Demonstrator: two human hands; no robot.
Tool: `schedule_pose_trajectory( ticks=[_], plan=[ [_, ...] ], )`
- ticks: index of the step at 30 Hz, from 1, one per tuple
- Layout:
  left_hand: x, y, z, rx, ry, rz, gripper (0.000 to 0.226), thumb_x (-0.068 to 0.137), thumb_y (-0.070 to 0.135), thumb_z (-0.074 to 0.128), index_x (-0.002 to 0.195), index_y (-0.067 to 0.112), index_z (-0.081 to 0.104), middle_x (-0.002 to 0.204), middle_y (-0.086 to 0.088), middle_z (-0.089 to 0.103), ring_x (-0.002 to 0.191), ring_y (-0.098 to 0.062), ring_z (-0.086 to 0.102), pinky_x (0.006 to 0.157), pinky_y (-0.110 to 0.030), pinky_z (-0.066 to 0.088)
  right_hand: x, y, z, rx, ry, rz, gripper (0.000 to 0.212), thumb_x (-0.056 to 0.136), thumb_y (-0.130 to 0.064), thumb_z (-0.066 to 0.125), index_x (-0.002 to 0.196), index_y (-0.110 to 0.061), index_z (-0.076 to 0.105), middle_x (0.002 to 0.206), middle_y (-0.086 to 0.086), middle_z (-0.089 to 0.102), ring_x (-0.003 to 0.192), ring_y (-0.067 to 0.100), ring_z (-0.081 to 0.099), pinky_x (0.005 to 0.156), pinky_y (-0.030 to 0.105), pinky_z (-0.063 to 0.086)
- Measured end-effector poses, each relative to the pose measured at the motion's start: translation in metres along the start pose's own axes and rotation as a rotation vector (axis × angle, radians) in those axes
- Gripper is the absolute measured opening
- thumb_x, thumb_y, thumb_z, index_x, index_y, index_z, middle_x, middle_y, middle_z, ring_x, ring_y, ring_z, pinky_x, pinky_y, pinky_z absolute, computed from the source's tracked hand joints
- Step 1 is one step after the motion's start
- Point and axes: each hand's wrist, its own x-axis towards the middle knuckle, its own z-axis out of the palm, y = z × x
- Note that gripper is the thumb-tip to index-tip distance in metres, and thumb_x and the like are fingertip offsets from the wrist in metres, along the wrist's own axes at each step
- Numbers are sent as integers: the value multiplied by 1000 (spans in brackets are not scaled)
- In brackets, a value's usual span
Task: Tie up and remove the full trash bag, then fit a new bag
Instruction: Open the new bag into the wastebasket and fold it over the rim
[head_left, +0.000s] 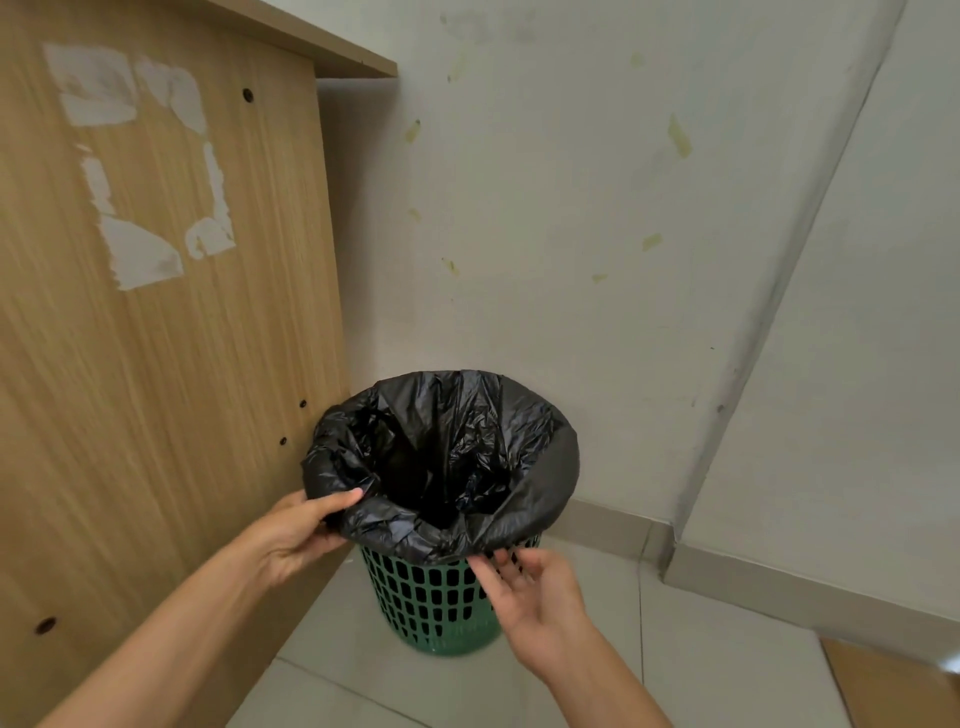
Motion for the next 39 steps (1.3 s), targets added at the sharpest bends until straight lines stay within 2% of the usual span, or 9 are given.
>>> schedule_pose_trajectory(
  ticks=[5,12,17,21,25,27,30,32,39],
  plan=[
    [6,16,-6,137,-98,-39,25,88,-5,55,112,-1,54,124,-21,58,103,-27,60,74,-36,60,7,-25,-22,-578,147,-84,20,97,-13,40,99,-3,57,105,18,64,94,31,62,76,47,57],
    [24,34,16,324,-209,-23,33,90,-4,54,122,0,50,119,-16,61,102,-23,61,98,-37,44,22,-73,-37,-540,300,-242,47,96,-55,38,110,-14,57,97,6,61,85,22,58,63,35,51],
    [43,33,17,345,-104,-5,43,91,-2,55,133,-4,45,128,-19,57,107,-27,58,103,-39,41,24,-76,-39,-271,179,-191,27,99,-21,51,120,-5,55,105,15,62,83,22,61,57,32,58],
    [56,25,10,275,69,99,48,89,2,60,135,-2,46,135,-20,53,124,-31,52,108,-40,39,29,-69,-40,-257,193,-260,44,95,6,47,135,-7,37,104,22,60,83,24,61,68,34,58],
    [47,12,15,138,170,231,49,91,24,61,133,3,49,134,-16,54,124,-28,51,107,-37,38,25,-73,-36,-399,208,-212,17,99,-6,42,103,-1,58,101,15,62,80,20,61,62,33,57],
    [31,0,21,82,184,283,49,98,36,46,136,6,44,135,-9,53,126,-24,48,109,-38,33,21,-80,-36,-415,220,-217,32,100,-29,41,91,-4,59,97,13,59,83,22,58,72,38,54],
    [-4,-32,28,17,208,291,59,91,57,42,133,15,45,122,0,58,112,-17,54,96,-37,43,15,-88,-32,-486,193,-203,59,91,-60,45,100,-4,60,101,12,61,91,24,60,74,37,53],
    [-27,-57,34,15,210,204,72,75,70,52,127,22,45,124,-2,55,112,-23,56,92,-42,49,15,-87,-28,-542,156,-212,51,88,-52,57,106,-5,60,103,12,65,94,24,63,73,34,55],
    [-61,-100,78,-239,-28,-8,39,72,18,71,100,9,45,116,-22,56,104,-36,62,86,-49,55,17,-71,-33,-246,-3,-301,19,93,-14,57,106,-1,61,106,16,70,87,20,69,66,26,61]
  ],
)
